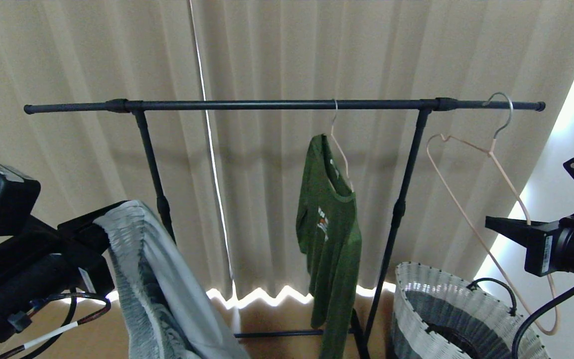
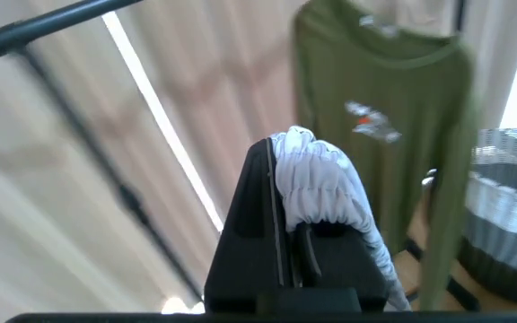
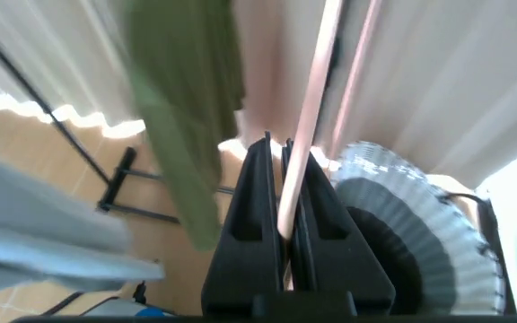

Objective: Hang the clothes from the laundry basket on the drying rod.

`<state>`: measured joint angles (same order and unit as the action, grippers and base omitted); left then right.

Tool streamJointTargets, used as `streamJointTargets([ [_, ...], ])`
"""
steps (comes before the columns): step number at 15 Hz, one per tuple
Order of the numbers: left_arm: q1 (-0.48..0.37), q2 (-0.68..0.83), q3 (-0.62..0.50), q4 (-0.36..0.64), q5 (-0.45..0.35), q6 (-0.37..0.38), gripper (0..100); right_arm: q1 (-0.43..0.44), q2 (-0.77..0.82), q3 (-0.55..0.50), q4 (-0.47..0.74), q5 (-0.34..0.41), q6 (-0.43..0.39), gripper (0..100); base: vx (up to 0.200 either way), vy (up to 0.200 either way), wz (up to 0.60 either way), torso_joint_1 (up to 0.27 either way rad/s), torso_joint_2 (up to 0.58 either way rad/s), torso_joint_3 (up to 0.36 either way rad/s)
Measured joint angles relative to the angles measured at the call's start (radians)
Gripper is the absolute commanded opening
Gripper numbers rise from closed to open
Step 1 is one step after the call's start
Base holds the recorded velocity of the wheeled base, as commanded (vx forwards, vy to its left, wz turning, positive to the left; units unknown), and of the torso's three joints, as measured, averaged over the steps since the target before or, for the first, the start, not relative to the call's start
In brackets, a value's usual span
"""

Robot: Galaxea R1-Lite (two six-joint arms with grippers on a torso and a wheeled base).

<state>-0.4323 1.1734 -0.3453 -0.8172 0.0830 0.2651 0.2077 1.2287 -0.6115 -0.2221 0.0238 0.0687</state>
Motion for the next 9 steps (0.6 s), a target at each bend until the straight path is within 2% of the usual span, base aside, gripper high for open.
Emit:
streamJointTargets([
  [1,-0.001,0.000,0.000,0.000,0.000,0.001,0,-0.001,0.000,0.000,0.001,0.000,0.001,0,0.000,0.200,0.00,0.002,0.01,-0.007],
  [6,-0.009,-0.001,0.008,0.001,0.000,0.019,0,-0.001,-0.004,0.014,-0.016,0.001,0.001,0,0.000,0.000,0.00,0.000,0.00,0.000],
  [9,-0.042,0.002,0.026,0.002,0.002,0.028,0,0.002,-0.019,0.053,-0.086,0.063,-0.001,0,0.000,0.000,0.00,0.000,0.00,0.000],
])
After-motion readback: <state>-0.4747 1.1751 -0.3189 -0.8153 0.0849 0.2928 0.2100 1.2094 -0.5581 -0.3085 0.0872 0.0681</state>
